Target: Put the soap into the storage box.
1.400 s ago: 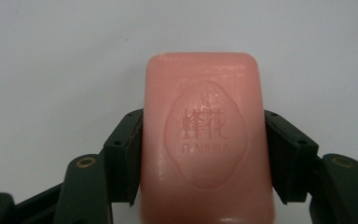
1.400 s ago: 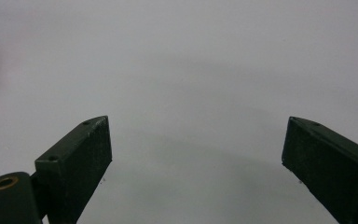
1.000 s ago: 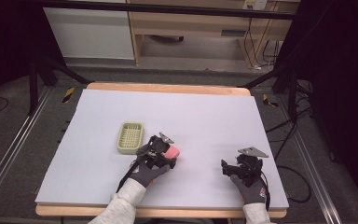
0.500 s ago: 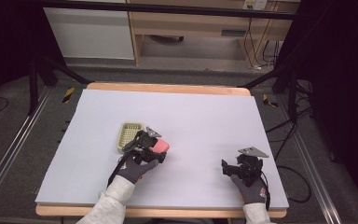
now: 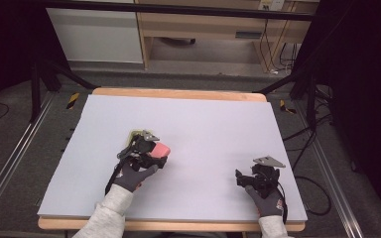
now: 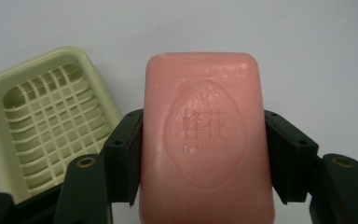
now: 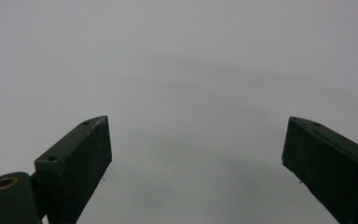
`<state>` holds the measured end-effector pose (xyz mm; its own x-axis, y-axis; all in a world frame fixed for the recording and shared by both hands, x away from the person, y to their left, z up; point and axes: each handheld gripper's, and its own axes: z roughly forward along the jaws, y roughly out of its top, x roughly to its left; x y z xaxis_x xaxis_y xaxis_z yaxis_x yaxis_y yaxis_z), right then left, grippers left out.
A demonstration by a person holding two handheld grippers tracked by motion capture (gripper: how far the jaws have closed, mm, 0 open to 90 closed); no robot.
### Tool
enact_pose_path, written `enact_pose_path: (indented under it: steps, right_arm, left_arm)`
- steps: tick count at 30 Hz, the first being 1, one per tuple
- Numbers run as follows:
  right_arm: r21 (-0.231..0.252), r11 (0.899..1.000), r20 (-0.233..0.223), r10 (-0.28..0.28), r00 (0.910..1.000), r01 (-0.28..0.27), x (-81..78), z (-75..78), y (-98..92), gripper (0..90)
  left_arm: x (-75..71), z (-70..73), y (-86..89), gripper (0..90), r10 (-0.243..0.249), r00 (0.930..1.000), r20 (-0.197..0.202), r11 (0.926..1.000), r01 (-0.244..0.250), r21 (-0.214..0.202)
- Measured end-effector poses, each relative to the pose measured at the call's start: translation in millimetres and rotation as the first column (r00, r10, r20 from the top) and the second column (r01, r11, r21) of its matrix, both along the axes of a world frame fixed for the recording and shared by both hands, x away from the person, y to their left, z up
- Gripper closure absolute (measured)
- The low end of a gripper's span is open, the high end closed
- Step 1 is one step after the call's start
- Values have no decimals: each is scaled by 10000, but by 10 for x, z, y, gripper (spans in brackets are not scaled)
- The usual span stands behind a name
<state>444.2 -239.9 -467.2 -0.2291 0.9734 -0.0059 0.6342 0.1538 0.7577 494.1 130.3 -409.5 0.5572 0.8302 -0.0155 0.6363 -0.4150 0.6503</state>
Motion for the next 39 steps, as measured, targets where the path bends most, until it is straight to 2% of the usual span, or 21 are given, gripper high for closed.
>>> enact_pose_path:
  steps: [16,31,39]
  right_arm:
    - [-21,10000,-16,30,10000,-30,1,-5,11,84]
    - [-64,10000,-34,63,10000,-63,8,-10,11,83]
    - [-62,10000,-52,73,10000,-73,11,-12,13,82]
  left_arm:
    - [143,33,274,374,742,9972,95,9972,-741,-105]
    - [275,48,449,374,1436,9893,252,9893,-1428,-313]
    - [369,13,520,374,1666,9859,173,9858,-1661,-249]
